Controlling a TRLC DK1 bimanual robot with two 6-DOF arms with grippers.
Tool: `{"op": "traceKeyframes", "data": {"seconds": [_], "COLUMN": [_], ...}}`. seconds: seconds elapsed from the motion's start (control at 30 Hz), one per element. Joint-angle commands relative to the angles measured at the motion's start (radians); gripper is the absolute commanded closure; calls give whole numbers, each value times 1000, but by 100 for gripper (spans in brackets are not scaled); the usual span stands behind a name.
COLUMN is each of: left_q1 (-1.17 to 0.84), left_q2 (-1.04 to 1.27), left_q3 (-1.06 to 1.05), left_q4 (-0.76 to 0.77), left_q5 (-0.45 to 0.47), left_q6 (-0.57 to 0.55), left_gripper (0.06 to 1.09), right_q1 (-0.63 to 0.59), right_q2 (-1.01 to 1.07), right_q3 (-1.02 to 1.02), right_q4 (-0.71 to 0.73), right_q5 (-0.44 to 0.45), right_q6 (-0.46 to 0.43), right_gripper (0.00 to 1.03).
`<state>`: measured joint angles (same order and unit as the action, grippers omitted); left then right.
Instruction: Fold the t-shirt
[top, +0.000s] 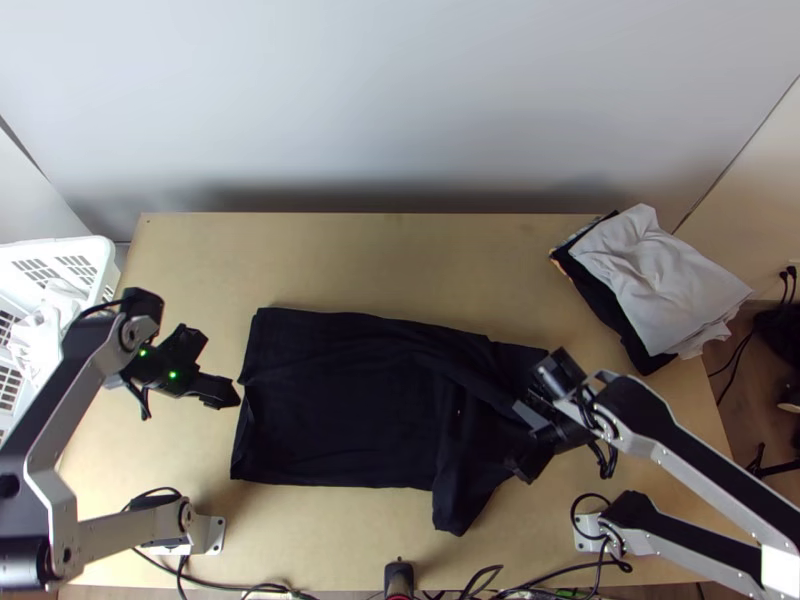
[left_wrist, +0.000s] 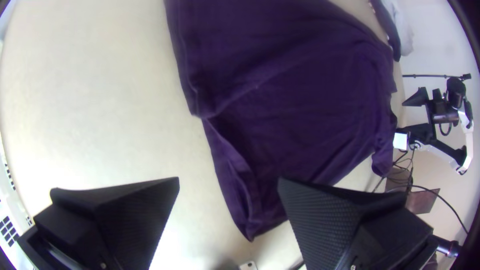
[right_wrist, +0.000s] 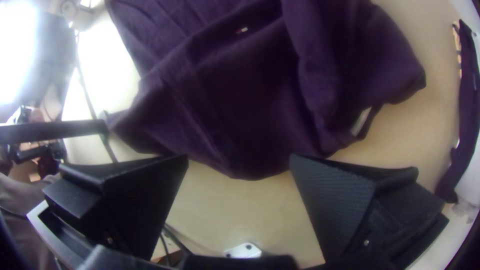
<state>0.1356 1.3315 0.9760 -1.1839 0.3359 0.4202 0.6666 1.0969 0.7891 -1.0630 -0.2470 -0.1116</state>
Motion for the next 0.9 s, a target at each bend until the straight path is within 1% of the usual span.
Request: {"op": "traceKeyframes", "data": {"seconds": [0.0, 0.07, 0.13, 0.2, 0.3, 0.33, 0.43, 0.5, 0.6, 0.73, 0.87], "left_q1": [-71, -90, -120, -140, -169, -180, -215, -245, -266, -286, -287], "left_q2": [64, 63, 66, 52, 52, 55, 87, 94, 107, 140, 199], "left_q3": [101, 79, 44, 4, -26, -37, -68, -85, -105, -157, -175], "left_q4": [-235, -237, -243, -243, -243, -241, -206, -143, -65, 66, 127], "left_q5": [-52, -52, -54, -54, -52, -51, -41, -31, 18, 29, 28], "left_q6": [-133, -233, -297, -337, -383, -396, -423, -449, -466, -486, -491], "left_gripper": [12, 12, 12, 12, 12, 12, 12, 12, 12, 12, 12], "right_q1": [-39, -55, -55, -35, -36, -50, -50, -65, -81, -71, -75], "right_q2": [121, 155, 153, 149, 153, 152, 149, 149, 152, 146, 146], "right_q3": [121, 141, 130, 128, 133, 133, 107, 82, 45, 30, 29], "right_q4": [-170, -230, -239, -262, -278, -279, -273, -265, -264, -264, -258], "right_q5": [-161, -212, -276, -285, -301, -305, -308, -308, -311, -311, -313], "right_q6": [121, 122, 136, 138, 181, 182, 178, 181, 178, 176, 173], "right_gripper": [9, 9, 9, 8, 7, 5, 5, 5, 7, 6, 6]}}
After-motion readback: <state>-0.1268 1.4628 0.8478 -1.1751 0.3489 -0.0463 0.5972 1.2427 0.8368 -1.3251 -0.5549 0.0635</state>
